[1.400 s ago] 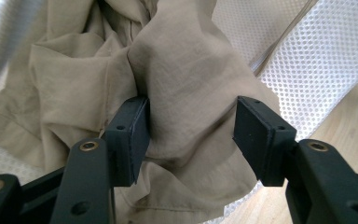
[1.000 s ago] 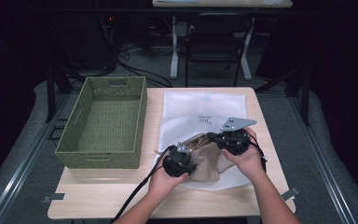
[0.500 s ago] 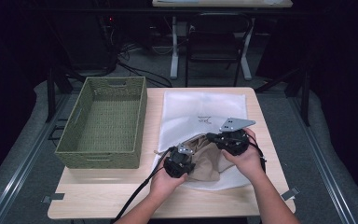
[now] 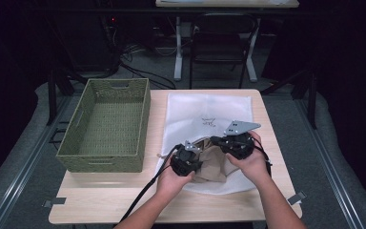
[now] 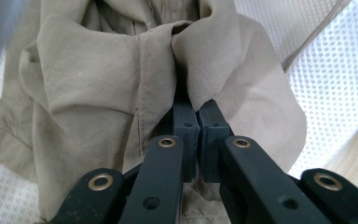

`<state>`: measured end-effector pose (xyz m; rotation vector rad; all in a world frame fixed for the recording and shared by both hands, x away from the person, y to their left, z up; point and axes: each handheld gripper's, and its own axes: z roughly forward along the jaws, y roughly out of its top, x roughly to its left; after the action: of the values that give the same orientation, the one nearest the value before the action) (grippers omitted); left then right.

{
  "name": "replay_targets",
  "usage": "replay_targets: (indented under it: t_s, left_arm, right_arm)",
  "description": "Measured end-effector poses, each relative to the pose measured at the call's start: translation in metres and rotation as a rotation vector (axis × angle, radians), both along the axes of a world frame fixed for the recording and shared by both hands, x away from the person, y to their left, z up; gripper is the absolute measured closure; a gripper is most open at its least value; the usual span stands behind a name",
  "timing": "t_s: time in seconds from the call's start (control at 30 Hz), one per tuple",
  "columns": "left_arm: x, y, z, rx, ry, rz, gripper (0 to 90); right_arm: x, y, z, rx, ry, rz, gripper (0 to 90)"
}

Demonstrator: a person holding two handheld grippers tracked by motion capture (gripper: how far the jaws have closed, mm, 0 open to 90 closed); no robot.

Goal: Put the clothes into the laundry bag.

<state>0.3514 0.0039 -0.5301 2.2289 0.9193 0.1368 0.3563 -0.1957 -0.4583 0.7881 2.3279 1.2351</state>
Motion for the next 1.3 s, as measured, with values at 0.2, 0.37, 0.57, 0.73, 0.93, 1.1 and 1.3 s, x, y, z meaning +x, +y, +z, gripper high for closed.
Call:
replay_targets:
  t_s: [0.2,0.37,0.57,0.73,0.93,1.1,1.3]
  left_arm:
    - [0.007,-0.005,0.005,-0.024,-0.005,0.02,88.8]
    - [0.012,-0.007,0.008,-0.027,0.0,0.022,88.8]
    - [0.016,-0.008,0.012,-0.04,0.004,0.029,88.8]
    - [0.02,-0.009,0.015,-0.04,0.004,0.031,88.9]
    - [0.028,-0.01,0.016,-0.053,0.014,0.048,88.8]
    - [0.032,-0.012,0.015,-0.056,0.016,0.066,88.9]
    - [0.036,-0.016,0.014,-0.073,0.023,0.084,88.9]
  right_arm:
    - [0.0,0.0,0.001,0.001,-0.001,0.002,89.5]
    - [-0.001,0.001,0.001,0.001,-0.003,0.004,89.5]
    - [-0.001,0.001,0.001,0.001,-0.001,0.003,89.5]
    - [-0.001,0.001,0.001,-0.002,-0.001,0.006,89.5]
    - [-0.002,0.002,0.001,-0.004,-0.002,0.012,89.5]
    - [-0.002,0.003,0.001,-0.005,-0.004,0.013,89.5]
    - [-0.002,0.003,0.001,-0.004,-0.005,0.013,89.5]
